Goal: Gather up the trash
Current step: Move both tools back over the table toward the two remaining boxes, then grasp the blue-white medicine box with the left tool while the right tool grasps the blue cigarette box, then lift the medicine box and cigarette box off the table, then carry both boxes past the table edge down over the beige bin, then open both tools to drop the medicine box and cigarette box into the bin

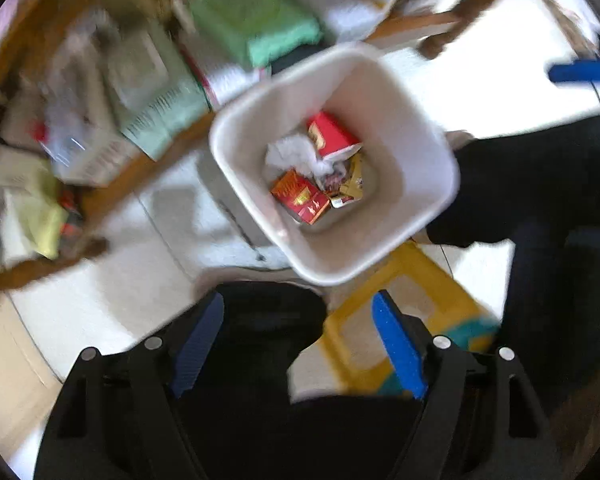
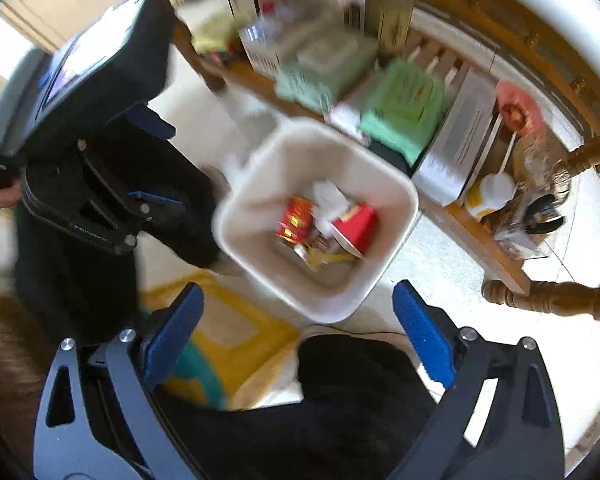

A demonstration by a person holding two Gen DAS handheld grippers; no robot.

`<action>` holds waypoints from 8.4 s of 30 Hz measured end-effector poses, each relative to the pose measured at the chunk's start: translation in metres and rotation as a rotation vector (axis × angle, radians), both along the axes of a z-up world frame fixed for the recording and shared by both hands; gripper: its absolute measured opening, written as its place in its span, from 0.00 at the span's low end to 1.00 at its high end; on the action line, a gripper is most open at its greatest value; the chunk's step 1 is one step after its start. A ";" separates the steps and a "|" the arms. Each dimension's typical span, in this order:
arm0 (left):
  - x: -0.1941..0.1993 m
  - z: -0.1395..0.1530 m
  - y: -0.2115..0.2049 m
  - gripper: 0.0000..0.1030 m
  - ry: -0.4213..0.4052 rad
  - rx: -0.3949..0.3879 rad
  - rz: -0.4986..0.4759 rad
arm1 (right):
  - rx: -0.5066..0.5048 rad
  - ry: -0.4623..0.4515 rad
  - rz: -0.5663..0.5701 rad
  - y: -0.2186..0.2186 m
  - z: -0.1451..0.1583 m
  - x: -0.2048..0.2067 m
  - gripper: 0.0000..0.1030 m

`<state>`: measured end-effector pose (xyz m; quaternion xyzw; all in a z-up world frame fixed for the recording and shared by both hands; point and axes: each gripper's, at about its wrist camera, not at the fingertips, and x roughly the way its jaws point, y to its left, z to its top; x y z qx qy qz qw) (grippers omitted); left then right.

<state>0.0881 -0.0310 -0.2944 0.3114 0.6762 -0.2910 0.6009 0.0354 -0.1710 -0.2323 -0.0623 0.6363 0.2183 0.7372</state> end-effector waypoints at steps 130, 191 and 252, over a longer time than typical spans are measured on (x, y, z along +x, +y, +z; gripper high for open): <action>0.130 0.267 -0.034 0.57 -0.403 -0.394 0.170 | -0.172 -0.327 -0.265 -0.055 0.249 0.158 0.62; -0.010 0.082 -0.005 0.57 -0.222 -0.370 0.168 | -0.222 -0.180 -0.111 0.021 0.051 0.027 0.62; 0.042 -0.184 -0.043 0.58 0.204 -0.098 0.270 | -0.169 0.174 -0.176 0.002 -0.177 0.081 0.63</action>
